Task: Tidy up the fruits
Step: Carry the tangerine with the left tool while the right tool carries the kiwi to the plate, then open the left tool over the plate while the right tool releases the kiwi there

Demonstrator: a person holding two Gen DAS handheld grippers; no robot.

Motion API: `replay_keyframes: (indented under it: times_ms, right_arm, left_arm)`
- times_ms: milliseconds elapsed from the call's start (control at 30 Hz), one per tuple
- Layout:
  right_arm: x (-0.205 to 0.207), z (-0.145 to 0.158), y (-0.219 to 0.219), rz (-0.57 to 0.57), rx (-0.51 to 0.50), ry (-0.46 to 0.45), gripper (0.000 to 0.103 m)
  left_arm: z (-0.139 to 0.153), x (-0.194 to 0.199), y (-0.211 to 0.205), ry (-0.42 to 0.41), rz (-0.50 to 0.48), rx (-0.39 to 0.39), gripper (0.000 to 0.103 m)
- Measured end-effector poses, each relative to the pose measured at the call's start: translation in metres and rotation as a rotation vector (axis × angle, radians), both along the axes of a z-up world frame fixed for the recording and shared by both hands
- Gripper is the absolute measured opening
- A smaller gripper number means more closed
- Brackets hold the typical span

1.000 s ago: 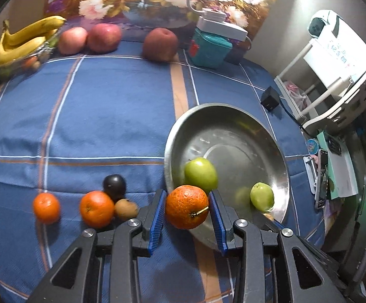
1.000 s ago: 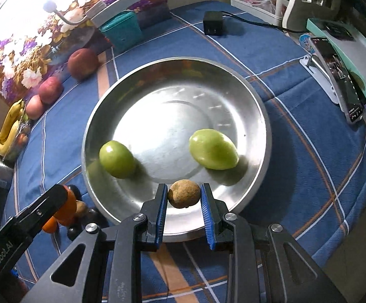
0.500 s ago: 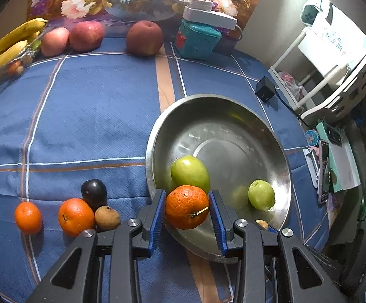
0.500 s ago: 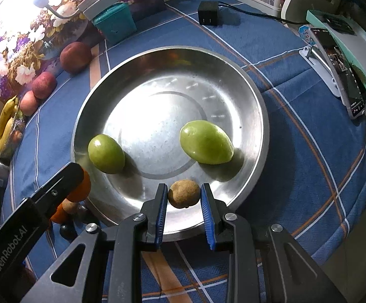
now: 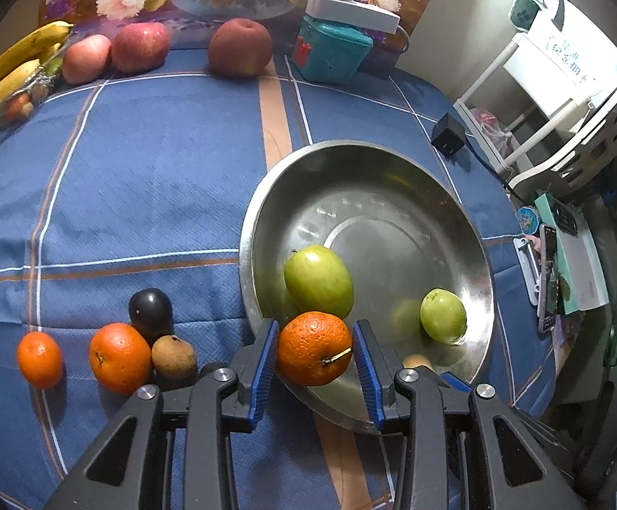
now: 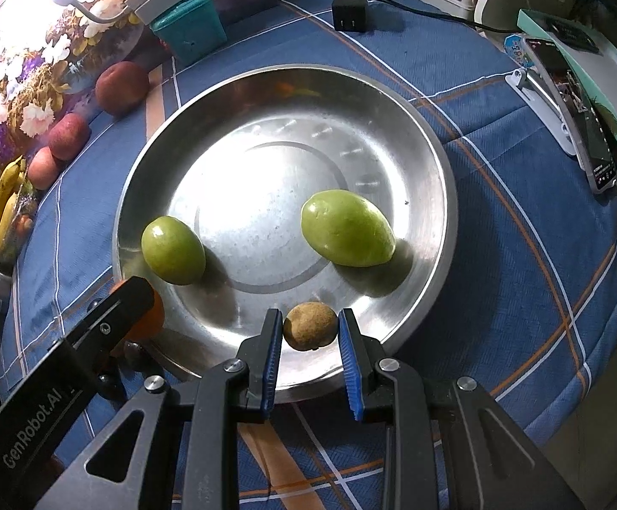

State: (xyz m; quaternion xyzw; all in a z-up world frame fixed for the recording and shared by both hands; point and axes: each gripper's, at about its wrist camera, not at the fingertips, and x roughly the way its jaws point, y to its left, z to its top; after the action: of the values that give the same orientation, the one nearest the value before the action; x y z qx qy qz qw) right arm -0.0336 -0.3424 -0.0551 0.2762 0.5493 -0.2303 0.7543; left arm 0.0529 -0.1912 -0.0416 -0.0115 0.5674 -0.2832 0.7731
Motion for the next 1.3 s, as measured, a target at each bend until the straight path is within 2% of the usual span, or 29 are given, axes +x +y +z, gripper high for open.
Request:
replay_keyframes:
  times_ms: [233, 433, 733, 1133, 1300]
  right_arm:
    - [0.002, -0.002, -0.001, -0.002, -0.004, 0.011, 0.029]
    - [0.001, 0.001, -0.001, -0.012, -0.013, -0.001, 0.029]
    - [-0.001, 0.007, -0.001, -0.021, -0.024, -0.019, 0.029]
    - [-0.001, 0.007, 0.0, -0.015, -0.025, -0.02, 0.029]
    - [-0.001, 0.008, 0.0, -0.012, -0.025, -0.029, 0.029]
  left_arm:
    - [0.0, 0.0, 0.001, 0.005, 0.0, -0.002, 0.048]
    - [0.001, 0.001, 0.003, 0.007, 0.007, -0.001, 0.05]
    - [0.001, 0.006, 0.016, 0.011, 0.062, 0.053, 0.055]
    - [-0.008, 0.013, 0.046, 0.055, 0.157, 0.122, 0.056]
    - [-0.002, 0.009, 0.058, 0.036, 0.177, 0.134, 0.056]
